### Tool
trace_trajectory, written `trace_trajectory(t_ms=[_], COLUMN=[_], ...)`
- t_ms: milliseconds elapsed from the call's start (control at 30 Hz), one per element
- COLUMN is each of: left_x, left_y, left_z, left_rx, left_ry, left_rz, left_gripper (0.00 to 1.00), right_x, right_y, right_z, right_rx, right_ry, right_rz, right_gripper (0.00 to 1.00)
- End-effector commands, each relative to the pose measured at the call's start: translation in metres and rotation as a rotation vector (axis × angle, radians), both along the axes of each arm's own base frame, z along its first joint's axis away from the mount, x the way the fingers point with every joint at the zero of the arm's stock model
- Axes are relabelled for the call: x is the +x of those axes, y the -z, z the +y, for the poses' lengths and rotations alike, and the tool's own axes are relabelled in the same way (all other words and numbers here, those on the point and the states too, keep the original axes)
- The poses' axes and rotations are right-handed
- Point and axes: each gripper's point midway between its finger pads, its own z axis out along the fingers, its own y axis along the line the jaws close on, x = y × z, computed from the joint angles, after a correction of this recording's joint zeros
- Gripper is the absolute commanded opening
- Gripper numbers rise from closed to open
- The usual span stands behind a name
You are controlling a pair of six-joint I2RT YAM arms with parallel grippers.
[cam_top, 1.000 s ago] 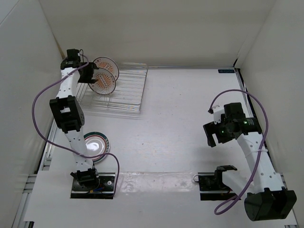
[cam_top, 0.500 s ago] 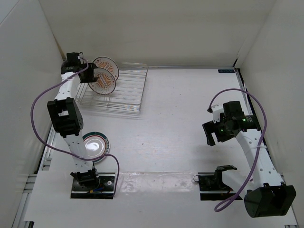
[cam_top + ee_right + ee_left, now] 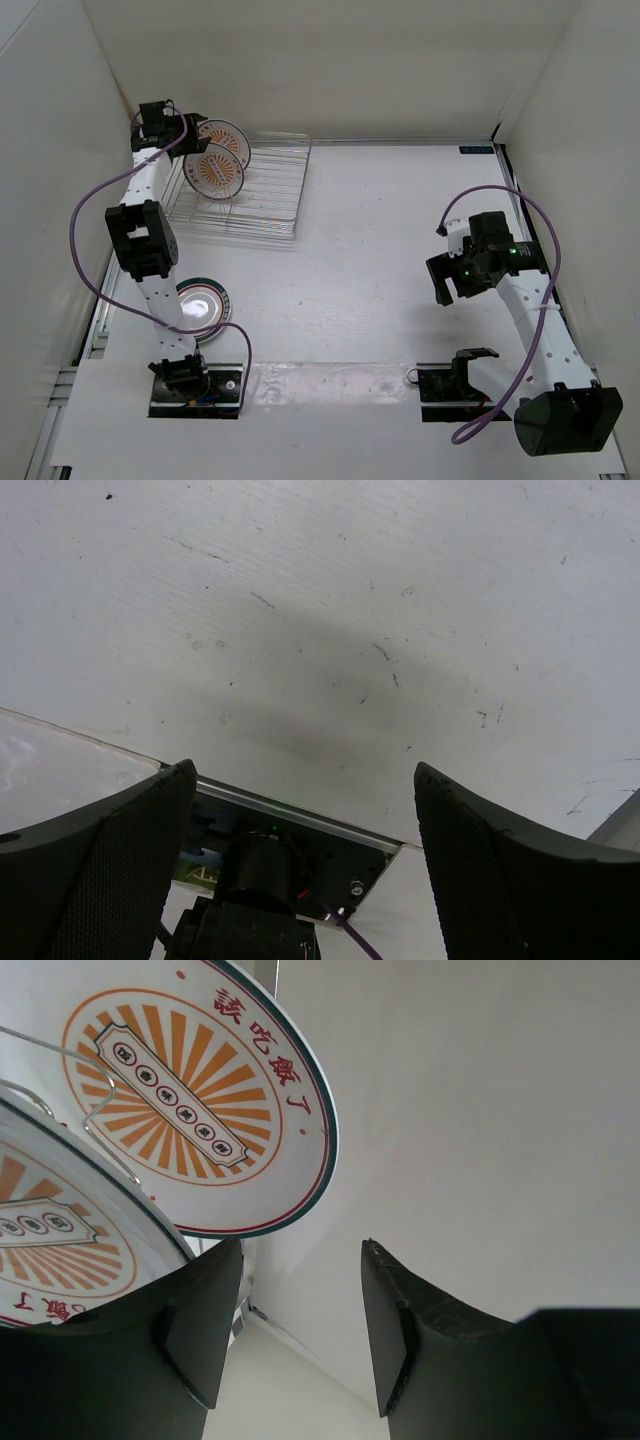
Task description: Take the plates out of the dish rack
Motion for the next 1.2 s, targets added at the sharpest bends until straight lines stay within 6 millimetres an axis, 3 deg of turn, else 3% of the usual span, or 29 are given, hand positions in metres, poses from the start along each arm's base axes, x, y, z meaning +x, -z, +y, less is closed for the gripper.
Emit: trace_trajectory(t_ms=[0, 33, 400, 567, 667, 700, 733, 1033, 1167], left_x=[-0.003, -0.008, -0.033, -0.030, -0.024, -0.020, -0.022, -0.028, -0.030], left_y=[0.005, 0.020, 0.033, 0.003, -0.021, -0.040, -0.041, -0.026, -0.009], left_z=[-0.008, -0.011, -0.004, 0.002, 0.008, 0.011, 0.013, 0.015, 0.009], left_rx=[-0.030, -0.038, -0.057, -0.079, -0.059, -0.024, -0.011, -0.027, -0.054], left_ry=[0.045, 0.049, 0.083, 0.069, 0.066, 0.067, 0.071, 0.099, 0.145], left_rz=[-0.002, 0.029, 0.054, -0.029, -0.084, -0.119, -0.110, -0.105, -0.054], left_gripper=[0.62, 0.60, 0.57, 0.59, 0.60, 0.60, 0.62, 0.63, 0.63], right_x=[0.009, 0.010, 0.006, 0.004, 0.003, 0.003, 0.003, 0.000, -0.001], right_y=[-0.005, -0.005, 0.001, 0.003, 0.002, 0.003, 0.002, 0.004, 0.003], right_z=[-0.004, -0.005, -0.004, -0.003, -0.001, -0.001, -0.001, -0.001, -0.003], right_rx=[-0.019, -0.025, -0.019, -0.011, -0.003, -0.003, -0.001, 0.000, -0.012], right_ry=[0.006, 0.013, 0.010, 0.011, 0.010, 0.010, 0.011, 0.010, 0.011], right_rz=[-0.039, -0.044, -0.024, -0.018, -0.018, -0.017, -0.021, -0.016, -0.011], right_gripper=[0.90, 0.90, 0.90, 0.90, 0.90, 0.90, 0.90, 0.90, 0.90])
